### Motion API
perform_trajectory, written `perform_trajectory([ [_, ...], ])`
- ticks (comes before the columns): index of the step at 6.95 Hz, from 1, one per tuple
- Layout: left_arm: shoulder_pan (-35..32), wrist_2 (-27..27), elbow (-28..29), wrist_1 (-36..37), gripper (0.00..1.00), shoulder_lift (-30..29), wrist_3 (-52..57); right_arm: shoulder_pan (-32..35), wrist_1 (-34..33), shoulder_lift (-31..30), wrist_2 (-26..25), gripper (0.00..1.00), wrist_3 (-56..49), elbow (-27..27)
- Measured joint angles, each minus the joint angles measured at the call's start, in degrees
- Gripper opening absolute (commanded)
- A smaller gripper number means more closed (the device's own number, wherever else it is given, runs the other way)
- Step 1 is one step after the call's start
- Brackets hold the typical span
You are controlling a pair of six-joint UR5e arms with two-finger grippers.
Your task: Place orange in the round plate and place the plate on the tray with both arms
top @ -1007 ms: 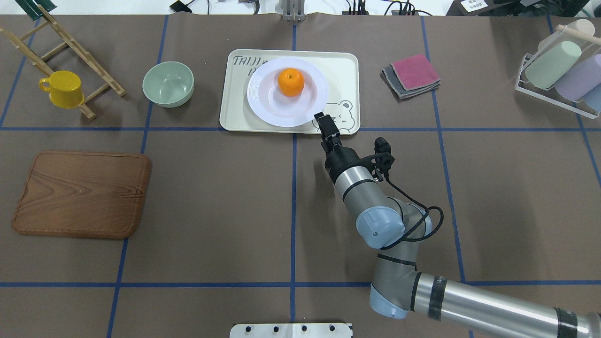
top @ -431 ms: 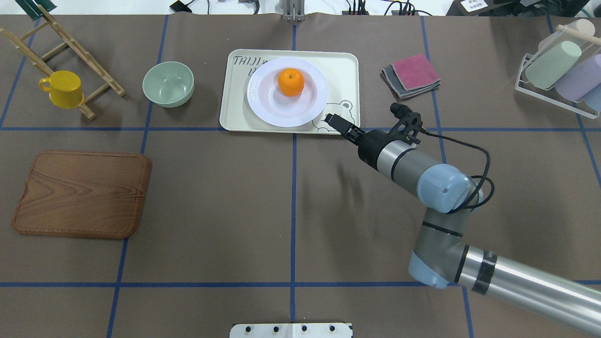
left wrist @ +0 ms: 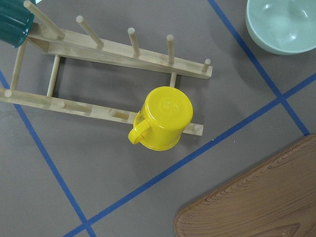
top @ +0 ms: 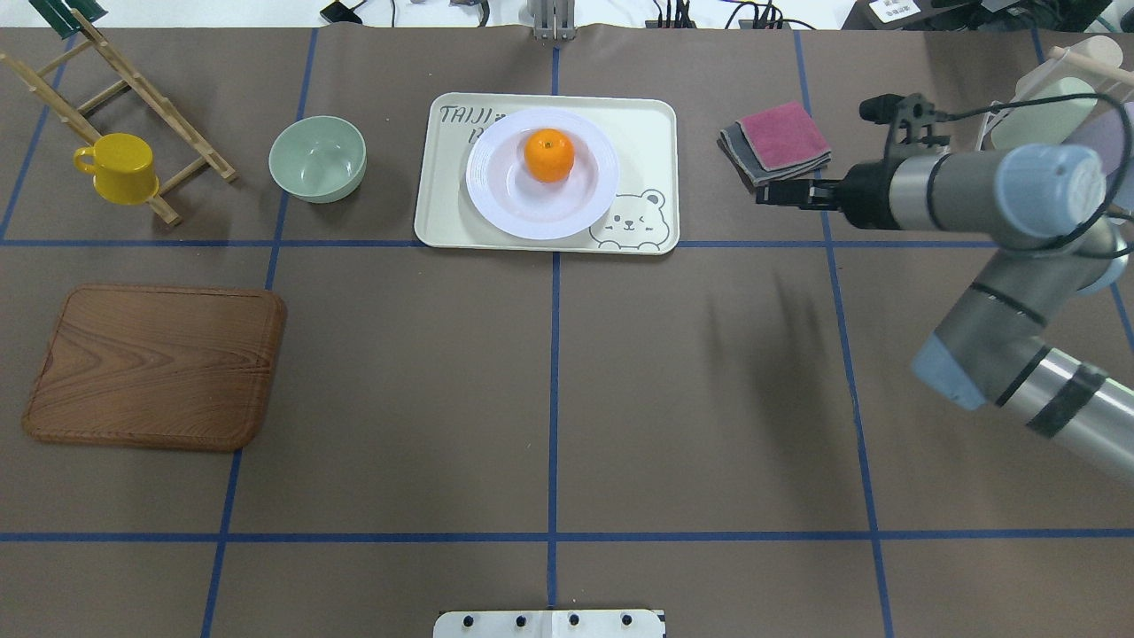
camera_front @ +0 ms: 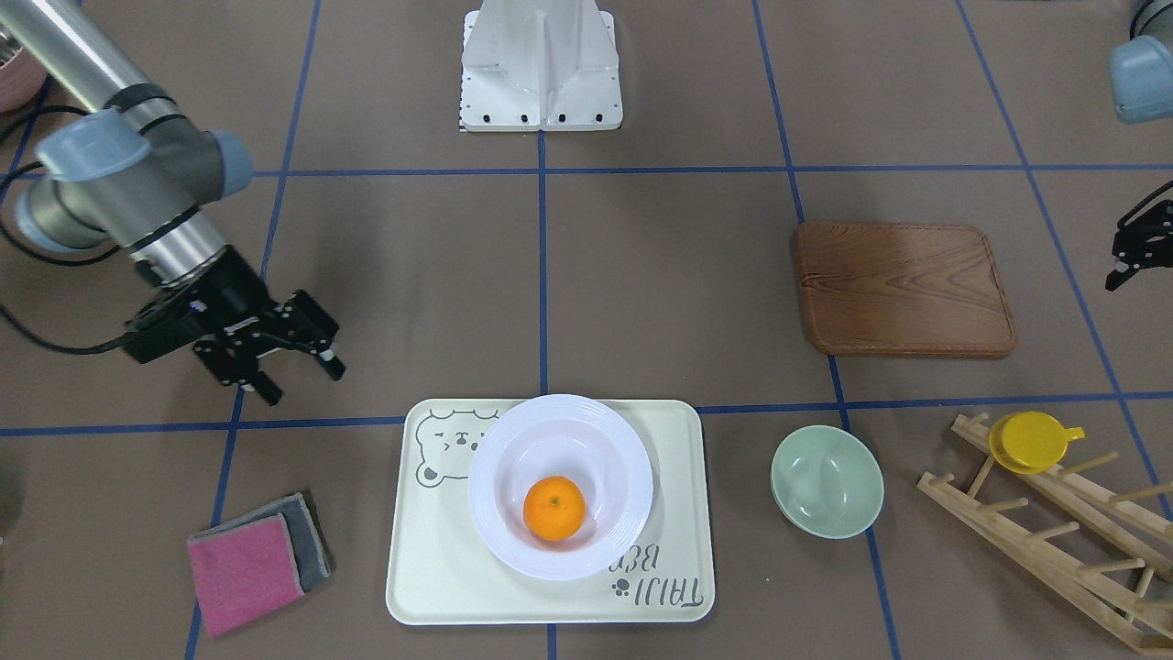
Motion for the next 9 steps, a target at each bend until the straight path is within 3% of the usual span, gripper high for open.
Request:
perform_trajectory([
  [1,0.0,0.0,-0.1,-0.1,0.99,0.4,0.4,5.3,-3.3,-2.8,6.2,1.0,-9.2,0.1],
  [3,-0.1,0.1,-0.1,-0.1,0.99,1.0,1.5,13.1,-11.0,-9.8,12.5,1.0,-31.4,0.3],
  [5,-0.1,0.3,-0.1,-0.1,0.99,1.7,2.8,21.8,-24.5,-12.7,18.4,1.0,-53.5,1.0],
  [7,-0.6,0.4,0.5,-0.1,0.99,2.5,5.2,29.9,-41.5,-12.9,20.2,1.0,-73.6,2.3],
  [9,-3.2,0.2,1.0,0.0,0.99,3.8,6.4,34.5,-52.9,-13.0,20.1,1.0,-84.1,4.6],
])
